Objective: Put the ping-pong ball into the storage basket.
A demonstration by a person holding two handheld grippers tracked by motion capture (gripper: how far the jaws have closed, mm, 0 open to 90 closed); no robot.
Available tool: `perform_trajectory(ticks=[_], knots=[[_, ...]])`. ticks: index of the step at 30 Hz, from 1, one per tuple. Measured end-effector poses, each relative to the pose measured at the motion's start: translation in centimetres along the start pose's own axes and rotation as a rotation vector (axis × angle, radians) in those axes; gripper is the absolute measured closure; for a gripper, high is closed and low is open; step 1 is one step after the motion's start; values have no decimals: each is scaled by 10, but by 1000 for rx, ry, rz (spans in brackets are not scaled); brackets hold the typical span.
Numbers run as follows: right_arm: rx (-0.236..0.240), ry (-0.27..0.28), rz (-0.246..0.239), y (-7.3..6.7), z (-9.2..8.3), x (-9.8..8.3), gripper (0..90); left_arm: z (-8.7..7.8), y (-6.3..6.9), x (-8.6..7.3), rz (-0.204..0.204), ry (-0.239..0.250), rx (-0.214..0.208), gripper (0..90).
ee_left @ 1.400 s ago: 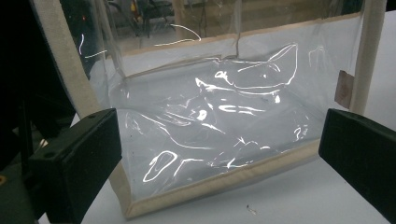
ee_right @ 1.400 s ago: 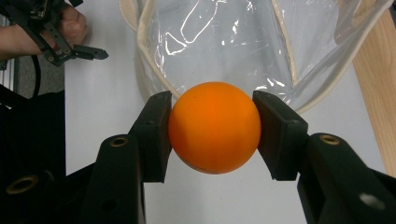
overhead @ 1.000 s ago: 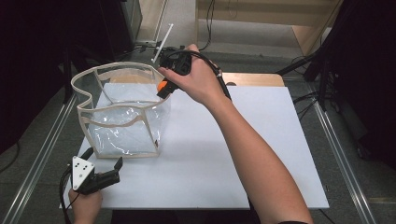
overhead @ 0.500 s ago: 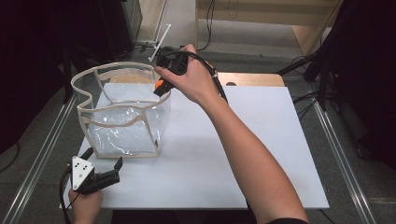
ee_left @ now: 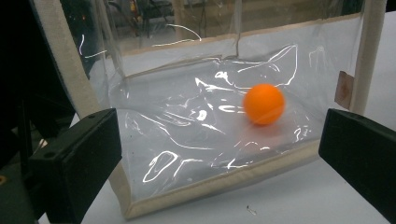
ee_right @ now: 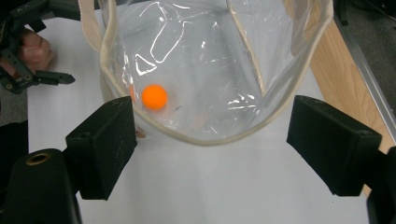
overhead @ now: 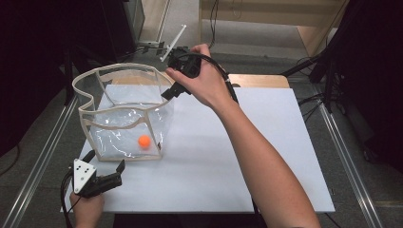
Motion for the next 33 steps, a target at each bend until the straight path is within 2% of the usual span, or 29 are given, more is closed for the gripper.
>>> perform_trajectory(ticks=[4, 6, 8, 17, 28, 33], knots=[[-17, 8, 18, 0, -4, -11, 84, 0, 0, 0, 2, -1, 2, 0], [-16, -7, 25, 0, -5, -17, 77, 0, 0, 0, 2, -1, 2, 0], [-31, -12, 26, 0, -5, -22, 0, 0, 0, 0, 3, -1, 2, 0], [-28, -12, 56, -3, -3, -42, 0, 1, 0, 0, 5, 2, 6, 0], [-45, -29, 42, -11, 2, -57, 0, 0, 1, 0, 5, 1, 5, 0], [-38, -19, 41, -15, 5, -63, 0, 0, 1, 0, 6, 0, 5, 0]])
Point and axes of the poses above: each handheld gripper's, and its own axes: z roughly forward along the jaws, x roughly out of its top, y roughly to its right, the point moved 6 cm from there along z, roughly forward along the jaws, and after that the axes turned 6 degrees about x, right-handed, at the moved point
